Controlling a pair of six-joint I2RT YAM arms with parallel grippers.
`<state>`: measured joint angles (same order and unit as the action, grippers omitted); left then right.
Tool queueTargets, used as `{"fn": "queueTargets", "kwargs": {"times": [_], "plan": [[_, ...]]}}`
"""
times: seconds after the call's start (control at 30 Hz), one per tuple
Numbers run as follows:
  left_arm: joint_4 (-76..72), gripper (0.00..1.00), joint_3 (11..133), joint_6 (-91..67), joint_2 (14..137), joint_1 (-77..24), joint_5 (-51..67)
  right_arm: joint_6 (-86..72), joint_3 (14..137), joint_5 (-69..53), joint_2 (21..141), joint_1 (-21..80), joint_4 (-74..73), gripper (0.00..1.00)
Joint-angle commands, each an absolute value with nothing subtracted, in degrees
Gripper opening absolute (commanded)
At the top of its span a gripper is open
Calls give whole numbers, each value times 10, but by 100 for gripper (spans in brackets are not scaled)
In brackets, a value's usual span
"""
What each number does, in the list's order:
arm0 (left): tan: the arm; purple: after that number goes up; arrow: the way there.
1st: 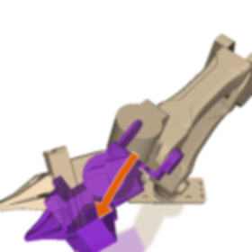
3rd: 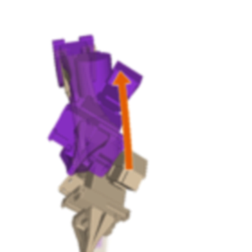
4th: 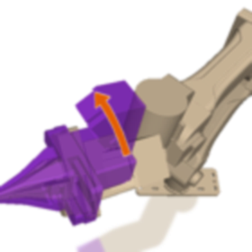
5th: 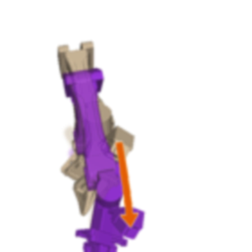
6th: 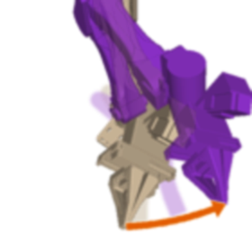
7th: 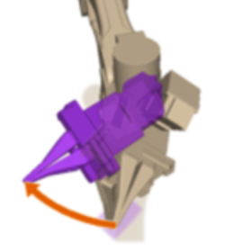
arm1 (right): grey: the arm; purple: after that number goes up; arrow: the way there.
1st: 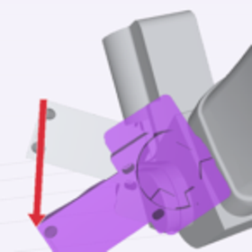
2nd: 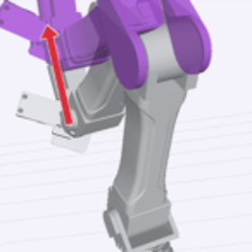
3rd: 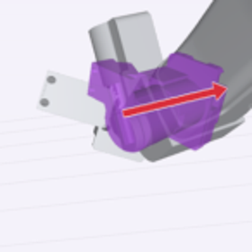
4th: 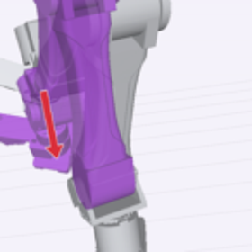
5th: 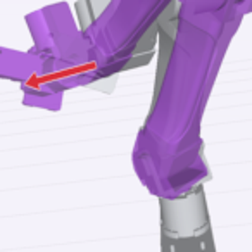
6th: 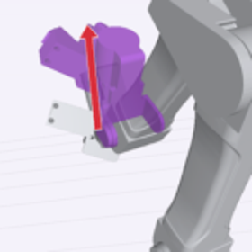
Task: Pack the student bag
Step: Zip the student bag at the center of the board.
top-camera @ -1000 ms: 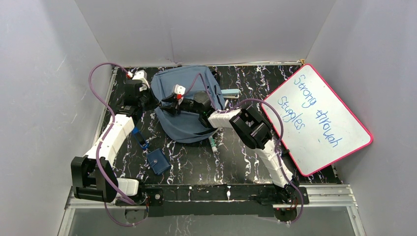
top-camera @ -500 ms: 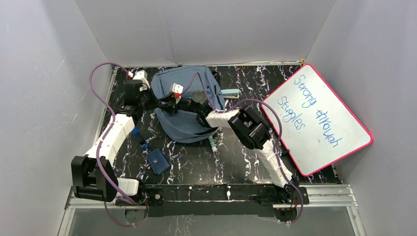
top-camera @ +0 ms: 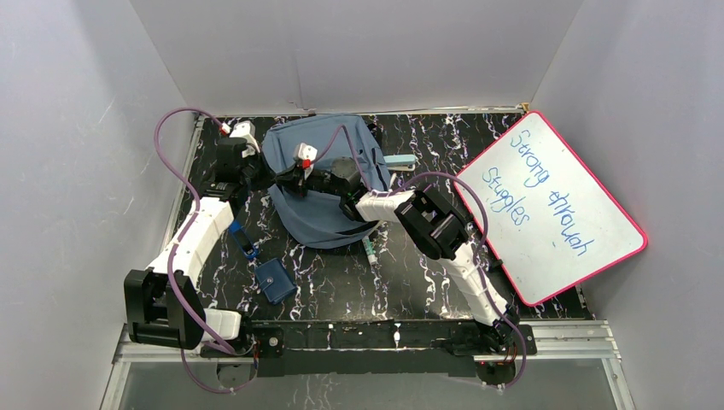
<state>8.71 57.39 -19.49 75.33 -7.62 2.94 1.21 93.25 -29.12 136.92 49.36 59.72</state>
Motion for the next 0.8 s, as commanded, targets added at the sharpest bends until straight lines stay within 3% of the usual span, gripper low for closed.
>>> {"fn": "queueTargets", "kwargs": {"times": [0.0,0.1,0.23,0.4,0.63,0.77], "plan": [[75,0,596,-192,739,-77,41,4,963,-270,1380,495,624,3],[72,0,596,-192,739,-77,44,-8,963,-269,1382,495,628,0],[68,25,600,-200,739,-78,44,-12,958,-266,1378,496,634,0],[58,47,611,-239,735,-66,38,-9,945,-265,1369,496,637,0],[115,47,645,-312,786,-14,-11,-4,922,-294,1355,496,652,0],[114,47,655,-325,840,20,61,-1,915,-314,1352,495,649,0]]}}
